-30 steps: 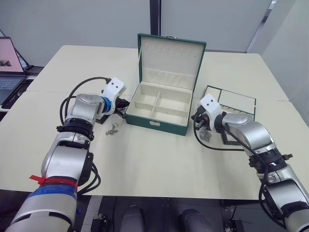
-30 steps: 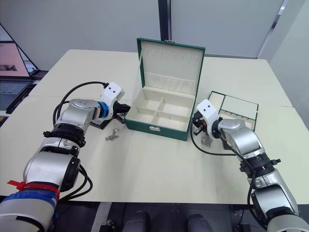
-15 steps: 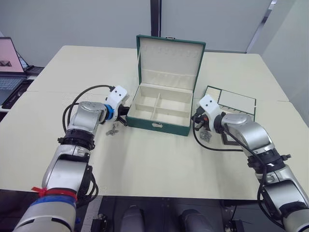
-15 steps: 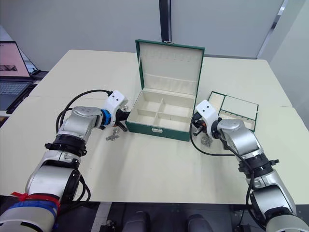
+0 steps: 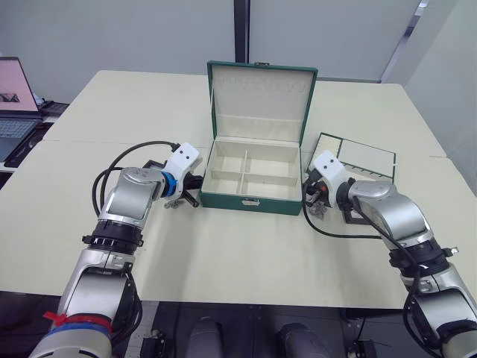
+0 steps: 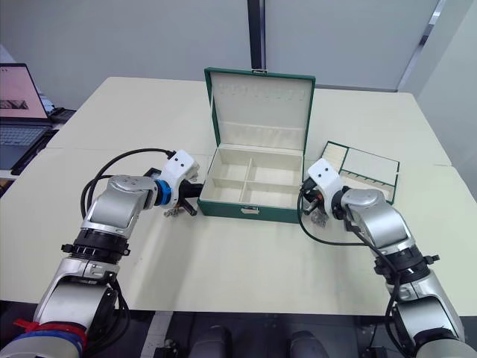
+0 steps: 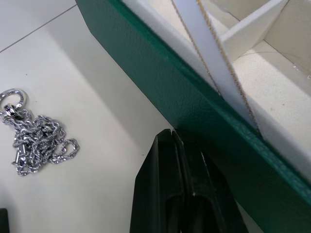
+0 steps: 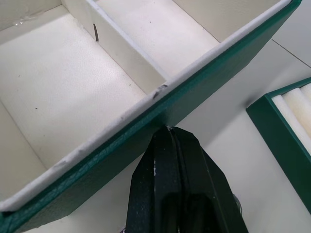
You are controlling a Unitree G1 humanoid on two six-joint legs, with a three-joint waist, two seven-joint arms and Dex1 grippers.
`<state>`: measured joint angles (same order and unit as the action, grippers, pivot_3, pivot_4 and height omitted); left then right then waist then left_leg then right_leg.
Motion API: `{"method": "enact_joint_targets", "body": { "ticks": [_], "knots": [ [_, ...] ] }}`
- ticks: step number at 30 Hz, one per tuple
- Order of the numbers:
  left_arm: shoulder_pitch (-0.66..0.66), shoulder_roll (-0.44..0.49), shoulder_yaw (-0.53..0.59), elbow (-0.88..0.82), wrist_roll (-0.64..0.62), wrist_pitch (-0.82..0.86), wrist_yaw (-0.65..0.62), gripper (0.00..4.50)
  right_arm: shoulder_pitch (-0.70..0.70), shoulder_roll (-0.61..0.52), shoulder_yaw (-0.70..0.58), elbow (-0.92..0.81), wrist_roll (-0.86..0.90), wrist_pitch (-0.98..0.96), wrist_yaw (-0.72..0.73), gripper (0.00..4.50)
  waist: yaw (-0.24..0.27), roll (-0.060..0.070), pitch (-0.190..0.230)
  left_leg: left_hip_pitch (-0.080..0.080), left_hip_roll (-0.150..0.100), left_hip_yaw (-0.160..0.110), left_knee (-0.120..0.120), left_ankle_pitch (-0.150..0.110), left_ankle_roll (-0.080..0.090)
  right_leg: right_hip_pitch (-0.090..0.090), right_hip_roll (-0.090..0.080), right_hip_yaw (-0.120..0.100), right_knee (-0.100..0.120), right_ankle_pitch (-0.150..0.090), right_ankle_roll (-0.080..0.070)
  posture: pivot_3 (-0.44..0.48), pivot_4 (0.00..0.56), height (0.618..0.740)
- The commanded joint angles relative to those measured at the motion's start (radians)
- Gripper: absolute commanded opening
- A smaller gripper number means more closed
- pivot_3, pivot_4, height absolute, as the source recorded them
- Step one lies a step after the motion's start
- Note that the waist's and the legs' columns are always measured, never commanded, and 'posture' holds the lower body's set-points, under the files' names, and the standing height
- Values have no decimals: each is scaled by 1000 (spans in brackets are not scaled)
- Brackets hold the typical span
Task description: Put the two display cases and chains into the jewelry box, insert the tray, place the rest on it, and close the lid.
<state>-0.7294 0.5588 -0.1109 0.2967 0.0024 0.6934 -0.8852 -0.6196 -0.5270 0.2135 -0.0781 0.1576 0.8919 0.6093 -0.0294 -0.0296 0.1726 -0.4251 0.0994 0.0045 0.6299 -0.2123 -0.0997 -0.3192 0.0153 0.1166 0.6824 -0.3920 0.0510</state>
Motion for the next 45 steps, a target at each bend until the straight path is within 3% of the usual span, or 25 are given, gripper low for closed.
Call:
{"method": "enact_joint_targets", "body": {
  "ticks": [1, 9, 36, 42, 45],
  "knots": [
    [36, -11, -22, -157, -66, 44, -47, 0, 9, 27, 9, -102, 37, 10, 25, 21, -1, 0, 0, 0, 0, 0, 0, 0, 0, 0, 0, 0, 0, 0, 0, 0, 150, 740],
    [123, 31, -15, -292, -94, 128, -38, 0, 36, 28, 7, -154, 41, 52, 33, 21, -1, 0, 0, 1, 0, 0, 0, 0, 0, 0, 0, 0, 0, 0, 0, 0, 150, 740],
    [141, 132, 62, -266, -137, 102, 12, 0, 58, -70, -41, -175, 29, 44, 63, 21, 0, 0, 0, 1, 0, 0, 0, 0, 0, 1, 0, 1, 0, 0, 0, 0, 150, 740],
    [228, 199, 183, -348, -206, 34, -13, 0, 134, -195, -122, -322, 97, 77, 136, 21, 0, 0, 0, 1, 0, 0, -1, 0, 0, 1, 0, 1, -1, 0, 0, 0, 150, 740],
    [354, 242, 339, -506, -344, 6, -109, 0, 225, -257, -224, -469, 226, 127, 217, 21, 0, 0, 0, 1, 0, 0, -1, 0, 0, 1, 0, 1, -1, 0, 0, 0, 150, 740]
  ]
}}
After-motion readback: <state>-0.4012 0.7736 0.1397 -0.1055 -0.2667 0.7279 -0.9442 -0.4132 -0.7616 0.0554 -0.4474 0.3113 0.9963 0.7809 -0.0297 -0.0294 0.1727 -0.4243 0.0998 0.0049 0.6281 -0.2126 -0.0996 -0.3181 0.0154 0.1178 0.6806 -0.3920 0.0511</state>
